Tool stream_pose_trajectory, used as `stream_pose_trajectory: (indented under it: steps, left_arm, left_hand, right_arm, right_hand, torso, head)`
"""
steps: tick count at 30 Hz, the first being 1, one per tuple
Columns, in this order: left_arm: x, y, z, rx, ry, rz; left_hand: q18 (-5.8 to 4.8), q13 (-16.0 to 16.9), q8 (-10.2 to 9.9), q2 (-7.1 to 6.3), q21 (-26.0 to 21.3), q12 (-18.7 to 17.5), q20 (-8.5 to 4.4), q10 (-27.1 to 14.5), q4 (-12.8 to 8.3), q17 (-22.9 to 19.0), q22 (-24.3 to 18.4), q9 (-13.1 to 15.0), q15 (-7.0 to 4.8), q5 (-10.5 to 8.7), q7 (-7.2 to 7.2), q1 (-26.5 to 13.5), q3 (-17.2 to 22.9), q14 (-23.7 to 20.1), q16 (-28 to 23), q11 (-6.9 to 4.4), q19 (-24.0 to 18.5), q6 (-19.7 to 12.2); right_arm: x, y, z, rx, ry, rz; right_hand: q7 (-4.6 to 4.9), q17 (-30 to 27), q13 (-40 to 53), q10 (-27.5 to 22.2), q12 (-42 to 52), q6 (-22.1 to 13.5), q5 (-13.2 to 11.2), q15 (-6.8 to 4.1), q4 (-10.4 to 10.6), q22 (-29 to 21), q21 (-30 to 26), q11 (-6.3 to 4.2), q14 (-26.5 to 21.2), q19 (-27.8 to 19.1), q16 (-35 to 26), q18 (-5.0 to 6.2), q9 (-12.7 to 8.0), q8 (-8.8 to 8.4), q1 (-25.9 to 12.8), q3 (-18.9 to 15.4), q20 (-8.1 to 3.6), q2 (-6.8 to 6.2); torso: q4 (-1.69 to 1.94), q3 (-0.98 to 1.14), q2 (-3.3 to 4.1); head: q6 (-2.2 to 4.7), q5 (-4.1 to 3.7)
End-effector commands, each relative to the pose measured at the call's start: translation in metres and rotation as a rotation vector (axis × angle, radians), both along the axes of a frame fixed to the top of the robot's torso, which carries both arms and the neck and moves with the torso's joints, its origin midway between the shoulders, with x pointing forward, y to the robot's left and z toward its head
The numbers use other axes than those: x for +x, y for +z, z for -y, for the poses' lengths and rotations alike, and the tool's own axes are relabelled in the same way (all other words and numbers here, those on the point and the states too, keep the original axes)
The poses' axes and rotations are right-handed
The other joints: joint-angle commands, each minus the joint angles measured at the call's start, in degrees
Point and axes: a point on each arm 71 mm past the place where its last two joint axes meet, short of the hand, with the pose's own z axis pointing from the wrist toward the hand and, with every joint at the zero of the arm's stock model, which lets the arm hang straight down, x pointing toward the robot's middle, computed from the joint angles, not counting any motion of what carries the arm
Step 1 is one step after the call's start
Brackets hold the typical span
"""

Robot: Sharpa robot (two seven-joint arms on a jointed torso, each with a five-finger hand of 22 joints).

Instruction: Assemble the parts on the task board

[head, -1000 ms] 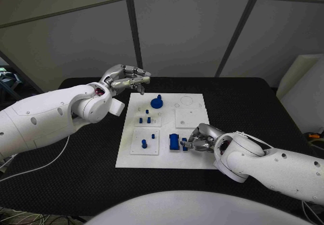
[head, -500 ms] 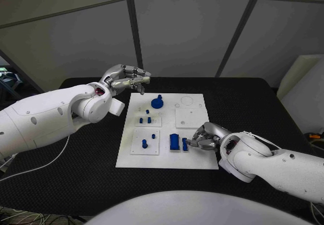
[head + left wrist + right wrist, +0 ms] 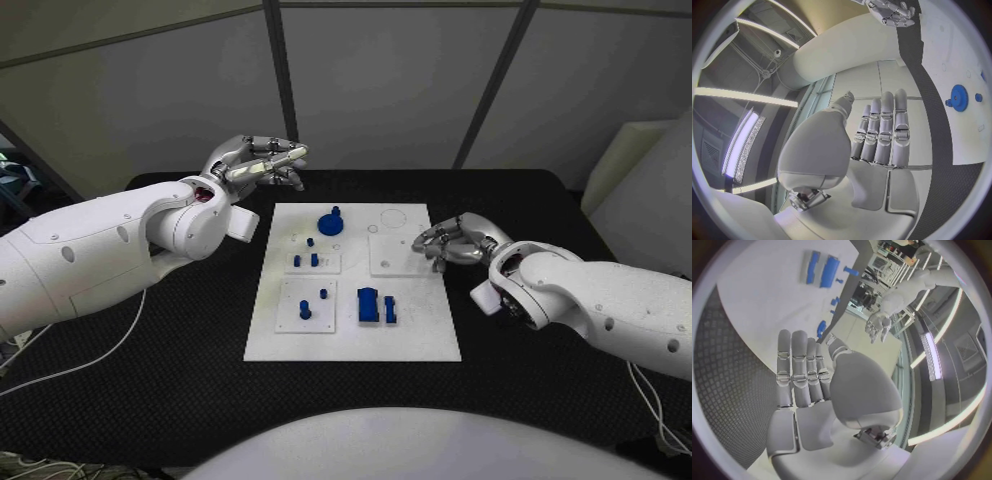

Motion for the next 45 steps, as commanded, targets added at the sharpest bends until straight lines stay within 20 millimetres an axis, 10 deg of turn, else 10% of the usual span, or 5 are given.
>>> stream_pose_trajectory:
  steps: [1,13,21,22,45]
  left_arm:
    - [0.008,0.0,-0.009,-0.066,0.111,0.02]
    - [0.031,-0.015,-0.017,-0.083,0.295,0.031]
    - [0.038,-0.026,-0.012,-0.079,0.344,0.02]
    - [0.036,-0.027,-0.009,-0.068,0.292,-0.002]
    - [-0.043,-0.029,0.054,-0.023,0.338,0.021]
  left_hand:
    - [-1.22,-2.07,-1.76,1.32,-0.84,-2.71,1.93,0.67,0.66,-3.58,-6.73,-1.19,1.47,-0.05,-0.27,1.45,-1.59,-2.0,-8.98,1.13,-7.4,0.76]
    - [-2.94,-9.68,-8.46,5.37,-1.99,-18.46,7.46,-1.83,1.6,-15.25,-39.53,-6.57,4.9,0.13,-0.1,4.11,-11.77,-8.3,-35.9,2.79,-37.78,0.8]
    - [-2.86,-9.85,-8.55,6.71,-1.75,-21.16,7.41,-7.34,0.63,-17.77,-42.79,-6.62,4.88,0.18,0.95,4.35,-14.8,-10.76,-36.55,1.9,-35.83,-2.59]
    - [-3.4,-13.25,-12.0,6.21,-4.57,-24.43,2.44,-21.2,-1.76,-21.27,-47.1,-10.19,2.42,-1.96,-1.87,-20.23,-10.87,-24.36,-39.96,-0.49,-43.87,-17.35]
    - [-3.36,-13.25,-12.0,6.21,-4.57,-24.43,-4.74,-41.84,-7.45,-21.27,-53.65,-10.19,-3.48,-6.54,-8.19,-54.18,-10.87,-44.03,-39.96,-6.22,-54.09,-38.71]
  right_arm:
    - [0.021,0.007,0.006,0.298,-0.068,0.051]
    - [0.07,0.01,0.009,0.442,-0.13,0.155]
    - [0.077,0.01,0.007,0.455,-0.136,0.162]
    - [0.076,0.006,0.01,0.401,-0.162,0.147]
    - [0.017,0.048,-0.025,0.514,-0.349,0.217]
  right_hand:
    - [0.96,-5.0,-6.93,-3.21,-7.09,-1.02,-0.59,2.21,-0.25,-3.44,-6.0,1.7,-6.3,-4.59,-9.52,-0.77,-1.84,-1.72,1.83,2.04,1.79,0.12]
    - [2.22,-26.24,-36.17,-1.19,-24.0,-1.69,-1.4,8.4,-4.28,-18.77,-27.8,6.06,-13.25,-8.23,-35.45,0.81,-14.72,-7.09,-0.87,4.89,9.56,-0.26]
    - [2.48,-31.78,-39.37,-2.45,-28.12,-2.92,-0.93,9.41,-7.22,-22.51,-32.29,7.38,-15.59,-7.05,-36.15,0.5,-18.66,-7.12,-2.09,3.19,10.01,1.71]
    - [-0.84,-35.94,-42.93,-18.78,-31.77,-17.68,-3.57,6.39,-7.47,-25.27,-34.31,3.68,-31.63,-20.87,-39.61,-2.96,-24.01,-10.63,-24.94,-0.08,5.11,1.92]
    - [-8.53,-35.94,-42.93,-41.25,-31.77,-38.42,-9.25,-0.49,-7.47,-32.3,-39.8,-4.14,-54.11,-39.4,-39.61,-9.82,-24.01,-10.63,-56.43,-7.68,-1.64,1.92]
  torso:
    - [-0.38,-0.57,-1.62]
    - [-0.56,-0.62,-3.16]
    - [-0.36,-0.25,-3.43]
    - [-0.48,-0.49,-3.21]
    - [2.55,1.23,-0.38]
  head:
    - [1.47,-0.03]
    - [7.21,-0.89]
    - [8.17,-0.07]
    - [7.85,-0.42]
    - [15.47,-1.56]
